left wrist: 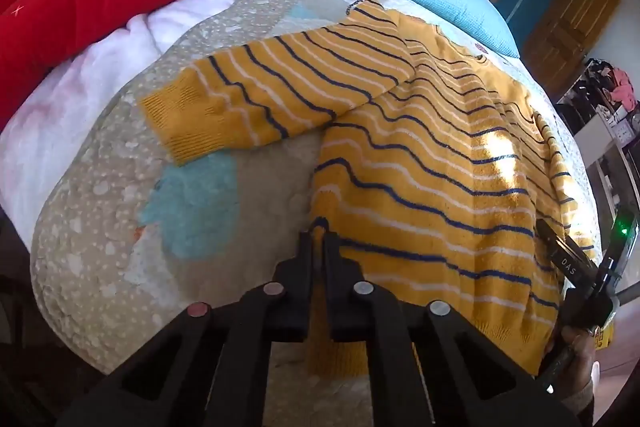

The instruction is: Fold small clothes

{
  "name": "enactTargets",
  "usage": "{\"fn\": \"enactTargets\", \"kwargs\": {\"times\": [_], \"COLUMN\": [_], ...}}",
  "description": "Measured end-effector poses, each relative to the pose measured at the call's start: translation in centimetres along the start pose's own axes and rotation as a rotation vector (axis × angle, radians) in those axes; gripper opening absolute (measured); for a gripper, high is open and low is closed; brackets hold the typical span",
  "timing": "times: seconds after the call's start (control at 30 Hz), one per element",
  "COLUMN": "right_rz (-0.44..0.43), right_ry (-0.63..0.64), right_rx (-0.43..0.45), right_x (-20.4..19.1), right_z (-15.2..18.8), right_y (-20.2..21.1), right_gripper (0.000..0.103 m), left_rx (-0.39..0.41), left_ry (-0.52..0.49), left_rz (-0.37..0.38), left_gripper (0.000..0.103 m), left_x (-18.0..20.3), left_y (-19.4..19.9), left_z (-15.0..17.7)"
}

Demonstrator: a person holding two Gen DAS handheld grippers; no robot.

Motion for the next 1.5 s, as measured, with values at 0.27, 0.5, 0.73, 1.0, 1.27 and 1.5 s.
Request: {"fn": "enactTargets", "kwargs": {"times": [0.27,0.5,0.73,1.0,1.27,1.5], "right_rz": [-0.027,-0.142,0.101,-0.225,0.278,0.057], "right_ry": [-0.013,-0.058,-0.14,-0.216,-0.112,-0.24], "right_rx": [-0.026,0.058,-0.119,-0.19,-0.109,-0.105], "right_x": [0.2,3.6,13.9,12.2,19.8,17.4], "right_z": [-0.1,-2.7,-4.2,-5.3,-9.2,-8.4], "right_y": [0.2,6.0,1.2,-2.1,-1.6,2.8], "right_gripper": [0.103,0.087,0.091,0.012,0.005,0.023], "left_rx": [0.051,0.204,0.155,0.133,0.135,0.132], "left_ry": [0.043,-0.051,-0.107,-0.121,-0.069,-0.054], "left_rz": [-0.054,-0.092,-0.068,-0.084,-0.118,-0.14], "left_gripper": [0.004,0.071,0.071,0.077,0.077,0.082], "left_x": [-2.4,-0.4,1.7,2.3,0.3,-1.8], "left_y": [2.2,5.7,4.1,3.7,3.5,2.5], "left_z": [0.9,-0.2,0.4,0.7,-0.2,-0.5]}}
Point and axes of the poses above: each gripper's, at about its wrist camera, not at the fingertips, and y roughly against the way its jaws point, x to its right, z to its underside, the point moved 7 cm from there along -y, roughly the way its jaws point, and after that the axes turned 1 degree about -z, right-handed, at the moved point
